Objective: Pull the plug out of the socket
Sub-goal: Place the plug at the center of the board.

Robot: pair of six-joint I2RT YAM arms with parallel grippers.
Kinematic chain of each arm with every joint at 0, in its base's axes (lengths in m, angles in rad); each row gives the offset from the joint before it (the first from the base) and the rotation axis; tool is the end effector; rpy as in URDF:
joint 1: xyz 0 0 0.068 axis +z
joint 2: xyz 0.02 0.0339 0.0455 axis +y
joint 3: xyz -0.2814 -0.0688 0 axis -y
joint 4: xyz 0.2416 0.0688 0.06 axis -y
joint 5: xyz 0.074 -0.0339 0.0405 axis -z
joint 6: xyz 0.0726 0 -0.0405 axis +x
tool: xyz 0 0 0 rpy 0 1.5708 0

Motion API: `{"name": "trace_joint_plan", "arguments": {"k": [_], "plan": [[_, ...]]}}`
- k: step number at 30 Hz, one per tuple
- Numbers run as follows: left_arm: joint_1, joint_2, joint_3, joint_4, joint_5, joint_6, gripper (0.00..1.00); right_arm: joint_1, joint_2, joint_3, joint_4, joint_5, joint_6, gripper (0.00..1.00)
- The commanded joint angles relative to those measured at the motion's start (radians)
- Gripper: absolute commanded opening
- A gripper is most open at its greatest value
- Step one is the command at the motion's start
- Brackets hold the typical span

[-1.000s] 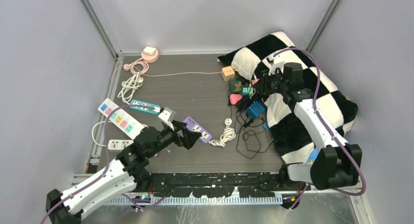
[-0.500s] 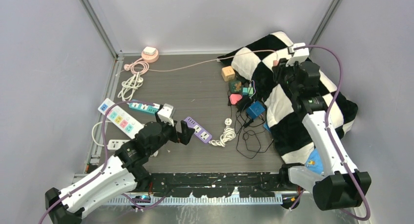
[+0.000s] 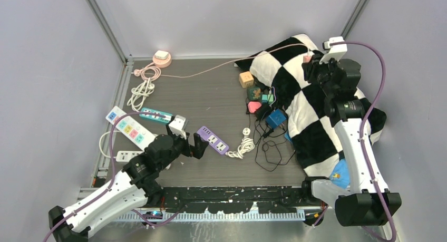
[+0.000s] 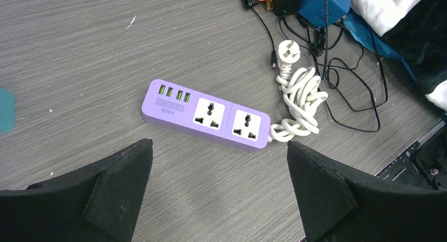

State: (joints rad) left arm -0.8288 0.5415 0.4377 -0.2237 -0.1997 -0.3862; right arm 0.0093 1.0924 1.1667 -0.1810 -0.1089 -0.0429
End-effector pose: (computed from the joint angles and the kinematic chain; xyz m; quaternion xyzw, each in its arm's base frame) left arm 0.1206 -0.1103 0.2465 0.1209 0.8019 -0.2642 0.5220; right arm 0.2722 0.0104 0.4255 -0.0557 0.7415 0.0293 0.6680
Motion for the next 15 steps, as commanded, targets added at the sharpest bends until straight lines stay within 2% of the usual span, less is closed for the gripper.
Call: {"name": "trace_joint_plan", "arguments": {"k": [1, 4, 6, 9, 15], "plan": [[0.007, -0.017, -0.010, 0.024, -0.003, -0.008, 1.00, -0.025, -0.018, 0.056, -0.069, -0.186, -0.052, 0.01], [0.007, -0.011, -0.025, 0.038, 0.014, -0.015, 1.00, -0.025, 0.049, 0.046, -0.153, -0.397, -0.089, 0.07], [0.007, -0.011, -0.033, 0.041, 0.020, -0.026, 1.00, -0.020, 0.131, 0.055, -0.204, -0.463, -0.091, 0.08], [0.007, -0.027, -0.057, 0.059, 0.027, -0.039, 1.00, -0.009, 0.257, 0.082, -0.287, -0.468, -0.131, 0.07], [0.007, -0.063, -0.109, 0.101, 0.032, -0.077, 1.00, 0.076, 0.405, 0.078, -0.244, -0.336, -0.120, 0.05]]}}
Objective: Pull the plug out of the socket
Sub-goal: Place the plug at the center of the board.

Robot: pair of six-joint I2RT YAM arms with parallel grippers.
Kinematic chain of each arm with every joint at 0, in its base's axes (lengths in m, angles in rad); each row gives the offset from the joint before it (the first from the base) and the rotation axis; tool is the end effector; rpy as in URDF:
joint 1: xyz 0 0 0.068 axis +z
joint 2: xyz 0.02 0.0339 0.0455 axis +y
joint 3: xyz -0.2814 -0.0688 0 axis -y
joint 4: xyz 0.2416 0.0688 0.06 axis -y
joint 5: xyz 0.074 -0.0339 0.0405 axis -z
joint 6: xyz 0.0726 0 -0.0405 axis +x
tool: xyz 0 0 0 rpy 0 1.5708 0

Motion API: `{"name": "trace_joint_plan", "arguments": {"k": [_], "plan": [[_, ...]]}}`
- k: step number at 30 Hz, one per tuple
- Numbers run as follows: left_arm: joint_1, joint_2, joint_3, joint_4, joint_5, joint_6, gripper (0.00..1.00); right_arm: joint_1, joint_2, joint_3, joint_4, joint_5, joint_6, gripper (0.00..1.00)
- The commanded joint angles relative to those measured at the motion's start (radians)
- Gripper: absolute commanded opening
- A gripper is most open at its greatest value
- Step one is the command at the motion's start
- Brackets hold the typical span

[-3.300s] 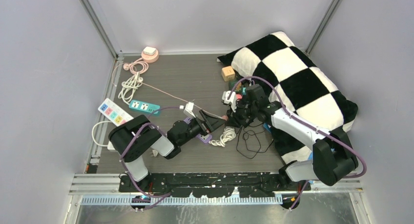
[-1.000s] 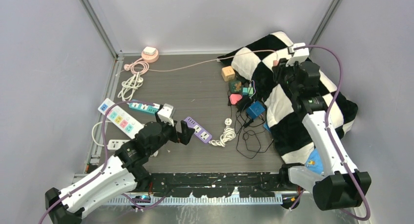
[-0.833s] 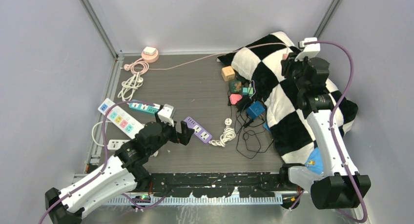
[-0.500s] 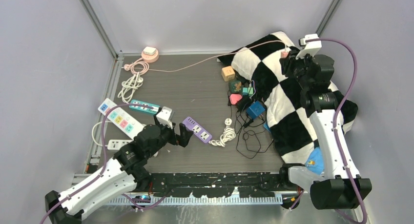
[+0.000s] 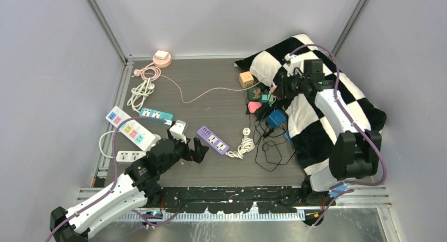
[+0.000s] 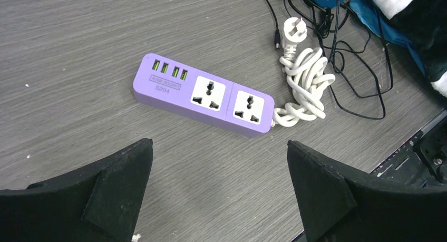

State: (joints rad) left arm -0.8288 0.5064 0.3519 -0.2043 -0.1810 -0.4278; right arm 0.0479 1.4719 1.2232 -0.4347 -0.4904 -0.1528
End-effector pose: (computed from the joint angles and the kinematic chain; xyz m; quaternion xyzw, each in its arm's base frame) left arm 0.1164 -0.1077 0.2210 0.1126 0.8124 -0.2733 0.5026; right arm 0.3462 0.0508 0.3050 -0.1915 0.8613 0.1971 0.4274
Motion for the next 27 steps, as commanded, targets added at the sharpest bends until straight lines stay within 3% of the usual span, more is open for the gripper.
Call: {"name": "trace_joint_plan", "arguments": {"k": [1, 9, 12, 14, 17, 20, 27], "plan": [[0.007, -0.033, -0.034, 0.090, 0.016, -0.044, 1.00, 0.044, 0.047, 0.017, 0.019, 0.063, -0.009, 0.05], [0.007, -0.048, -0.080, 0.150, 0.026, -0.090, 1.00, 0.113, 0.176, 0.028, 0.059, 0.217, -0.027, 0.15], [0.007, -0.032, -0.083, 0.170, 0.036, -0.106, 1.00, 0.129, 0.235, 0.064, 0.030, 0.260, -0.024, 0.33], [0.007, -0.020, -0.086, 0.182, 0.045, -0.120, 1.00, 0.129, 0.247, 0.075, 0.010, 0.278, -0.025, 0.57], [0.007, -0.006, -0.104, 0.221, 0.051, -0.152, 1.00, 0.130, 0.206, 0.056, 0.016, 0.274, -0.037, 0.80], [0.007, 0.006, -0.128, 0.293, 0.050, -0.202, 1.00, 0.130, 0.131, 0.035, 0.022, 0.262, -0.039, 0.90], [0.007, 0.088, -0.129, 0.390, 0.032, -0.322, 1.00, 0.129, -0.026, -0.015, -0.027, 0.147, -0.138, 0.99]]}}
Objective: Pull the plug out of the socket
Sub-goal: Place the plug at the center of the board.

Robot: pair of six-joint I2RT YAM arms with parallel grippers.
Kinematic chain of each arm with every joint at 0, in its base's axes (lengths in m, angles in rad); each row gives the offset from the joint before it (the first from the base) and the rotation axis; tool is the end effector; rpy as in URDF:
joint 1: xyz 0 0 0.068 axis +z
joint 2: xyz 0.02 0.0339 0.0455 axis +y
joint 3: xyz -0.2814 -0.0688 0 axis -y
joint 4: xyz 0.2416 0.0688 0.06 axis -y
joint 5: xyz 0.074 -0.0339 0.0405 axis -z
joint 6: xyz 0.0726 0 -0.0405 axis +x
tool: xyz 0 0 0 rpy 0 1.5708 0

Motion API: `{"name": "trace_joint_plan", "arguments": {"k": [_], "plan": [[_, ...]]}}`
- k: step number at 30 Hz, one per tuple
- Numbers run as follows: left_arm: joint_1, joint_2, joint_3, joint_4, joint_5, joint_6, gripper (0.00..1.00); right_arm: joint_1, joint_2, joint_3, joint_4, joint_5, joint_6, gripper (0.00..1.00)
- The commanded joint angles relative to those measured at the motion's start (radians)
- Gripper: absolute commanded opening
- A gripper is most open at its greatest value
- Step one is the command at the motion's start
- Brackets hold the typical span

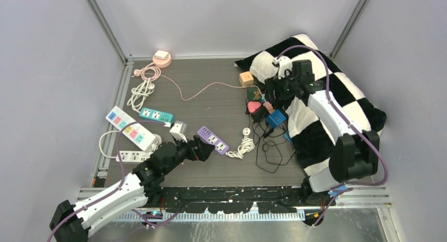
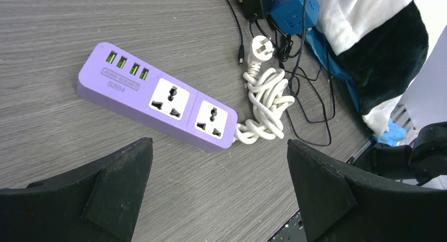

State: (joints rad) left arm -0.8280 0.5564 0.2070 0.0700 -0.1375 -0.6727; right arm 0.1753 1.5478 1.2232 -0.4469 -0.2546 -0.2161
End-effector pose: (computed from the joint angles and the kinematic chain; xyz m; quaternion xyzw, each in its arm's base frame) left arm 0.1215 -0.1176 0.1955 0.0206 0.7976 -0.3692 0.4765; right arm 0.3563 0.0817 0.2741 -0.2261 0.8867 0.1091 0.3882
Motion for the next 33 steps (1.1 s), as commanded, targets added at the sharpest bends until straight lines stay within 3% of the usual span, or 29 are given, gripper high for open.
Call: {"name": "trace_joint_plan", "arguments": {"k": [1, 9, 19, 27, 33], "plan": [[0.006, 0.049, 0.017, 0.131, -0.015, -0.093, 1.00, 0.001, -0.123, -0.026, -0.016, -0.141, -0.090, 1.00], [0.006, 0.141, 0.023, 0.232, -0.086, -0.211, 1.00, 0.001, -0.215, -0.077, -0.033, -0.360, -0.103, 1.00], [-0.008, 0.310, 0.281, -0.241, -0.311, -0.439, 1.00, 0.003, -0.248, -0.103, -0.034, -0.406, -0.097, 1.00], [-0.173, 0.593, 0.663, -0.681, -0.654, -0.541, 1.00, 0.010, -0.258, -0.105, -0.026, -0.398, -0.081, 1.00], [-0.195, 0.788, 0.798, -0.793, -0.668, -0.617, 1.00, 0.012, -0.248, -0.105, -0.023, -0.399, -0.074, 1.00]]}}
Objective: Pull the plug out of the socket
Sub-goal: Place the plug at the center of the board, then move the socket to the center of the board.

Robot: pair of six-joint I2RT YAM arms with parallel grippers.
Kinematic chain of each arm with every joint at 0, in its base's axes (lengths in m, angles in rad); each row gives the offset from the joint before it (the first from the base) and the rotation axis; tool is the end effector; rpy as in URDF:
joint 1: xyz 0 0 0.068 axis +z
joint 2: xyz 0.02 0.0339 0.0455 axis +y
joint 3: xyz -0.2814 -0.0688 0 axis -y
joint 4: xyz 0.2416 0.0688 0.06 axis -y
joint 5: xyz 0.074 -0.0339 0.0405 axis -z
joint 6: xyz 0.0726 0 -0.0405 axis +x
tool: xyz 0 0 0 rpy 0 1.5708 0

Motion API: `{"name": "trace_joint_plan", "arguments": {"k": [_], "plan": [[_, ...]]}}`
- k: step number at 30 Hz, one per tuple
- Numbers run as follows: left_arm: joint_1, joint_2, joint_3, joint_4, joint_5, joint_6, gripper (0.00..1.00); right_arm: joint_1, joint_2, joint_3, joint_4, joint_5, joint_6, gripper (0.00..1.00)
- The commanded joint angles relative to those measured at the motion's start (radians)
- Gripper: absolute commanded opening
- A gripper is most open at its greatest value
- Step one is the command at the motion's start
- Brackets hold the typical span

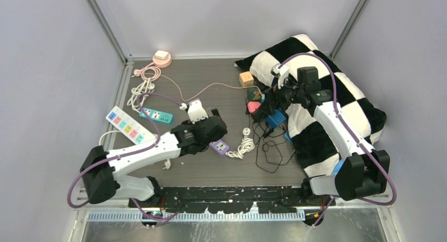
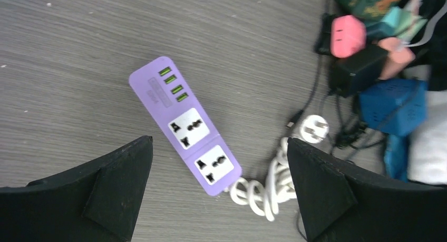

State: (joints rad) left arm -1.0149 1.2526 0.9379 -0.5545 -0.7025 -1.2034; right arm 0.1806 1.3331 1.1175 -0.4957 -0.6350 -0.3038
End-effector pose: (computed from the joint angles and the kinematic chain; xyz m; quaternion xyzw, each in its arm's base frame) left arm 0.1791 -0.1993 0.2642 -0.2007 0.8667 -0.1450 0.4330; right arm 0.2903 0.0968 0.3074 -0.3334 0.8072 0.2589 0.4125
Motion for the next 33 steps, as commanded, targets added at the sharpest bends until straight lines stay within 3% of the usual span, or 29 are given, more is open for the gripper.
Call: {"name": "trace_joint_plan", "arguments": {"k": [1, 7, 21, 33], "plan": [[-0.009, 0.120, 0.092, -0.192, -0.101, -0.101, 1.00, 0.007, -0.031, 0.000, 0.026, -0.020, 0.015, 1.00], [-0.010, 0.283, 0.218, -0.318, -0.068, -0.164, 1.00, 0.005, -0.021, -0.001, 0.026, -0.016, 0.013, 1.00], [-0.011, 0.458, 0.230, -0.256, 0.012, -0.230, 0.97, 0.006, -0.005, -0.001, 0.025, -0.015, 0.012, 1.00], [-0.010, 0.559, 0.272, -0.300, 0.020, -0.265, 0.81, 0.006, 0.007, 0.001, 0.020, -0.014, 0.009, 1.00]]}}
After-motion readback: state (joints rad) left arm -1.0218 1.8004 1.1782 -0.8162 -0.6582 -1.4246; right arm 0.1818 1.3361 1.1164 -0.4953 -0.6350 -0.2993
